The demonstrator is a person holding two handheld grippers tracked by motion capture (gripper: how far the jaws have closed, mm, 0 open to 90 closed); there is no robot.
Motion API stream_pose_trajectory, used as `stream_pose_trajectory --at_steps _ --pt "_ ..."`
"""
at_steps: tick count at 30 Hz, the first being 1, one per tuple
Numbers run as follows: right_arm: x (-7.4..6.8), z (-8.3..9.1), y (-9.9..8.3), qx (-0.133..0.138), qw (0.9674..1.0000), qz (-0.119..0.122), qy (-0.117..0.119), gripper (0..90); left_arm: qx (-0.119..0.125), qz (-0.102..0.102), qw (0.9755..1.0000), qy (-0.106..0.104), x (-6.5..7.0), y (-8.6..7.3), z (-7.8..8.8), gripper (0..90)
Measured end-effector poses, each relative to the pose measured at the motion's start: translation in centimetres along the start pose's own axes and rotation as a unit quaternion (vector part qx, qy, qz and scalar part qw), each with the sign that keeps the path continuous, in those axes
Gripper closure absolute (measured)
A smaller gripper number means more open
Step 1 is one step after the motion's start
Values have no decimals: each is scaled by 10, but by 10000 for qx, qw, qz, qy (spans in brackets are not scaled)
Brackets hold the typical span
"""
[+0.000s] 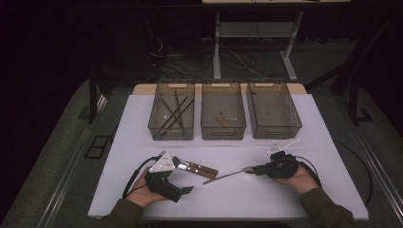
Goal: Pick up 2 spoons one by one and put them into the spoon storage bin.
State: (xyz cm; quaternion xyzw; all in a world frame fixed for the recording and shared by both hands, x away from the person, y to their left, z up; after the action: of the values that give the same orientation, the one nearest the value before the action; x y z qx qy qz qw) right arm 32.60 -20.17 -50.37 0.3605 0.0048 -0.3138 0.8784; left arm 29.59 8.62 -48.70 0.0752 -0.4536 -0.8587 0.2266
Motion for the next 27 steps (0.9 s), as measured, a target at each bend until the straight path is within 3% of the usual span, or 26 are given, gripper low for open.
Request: stream_pose_trajectory --at_steps 7,15,27 --pt "-2 1 0 -11 10000 -32 9 872 59 56 10000 2 1 1 -1 0" --pt "-4 10 4 210 9997 -52 74 872 91 81 9999 11 0 1 0 0" --pt "4 28 12 589 9967 -392 -398 872 132 139 9998 55 -4 1 2 0"
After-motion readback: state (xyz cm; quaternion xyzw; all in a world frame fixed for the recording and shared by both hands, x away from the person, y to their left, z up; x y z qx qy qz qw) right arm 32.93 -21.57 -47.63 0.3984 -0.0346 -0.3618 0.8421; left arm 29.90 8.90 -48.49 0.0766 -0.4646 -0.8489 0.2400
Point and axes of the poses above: each handheld gripper's, and its own axes: z roughly backward along the jaws, y roughly out of its top, x roughly to its right, the point moved 8 cm from there along -z, roughly forward along the jaws, and after that the axes turned 1 degree about -z, right-handed, at the moved point
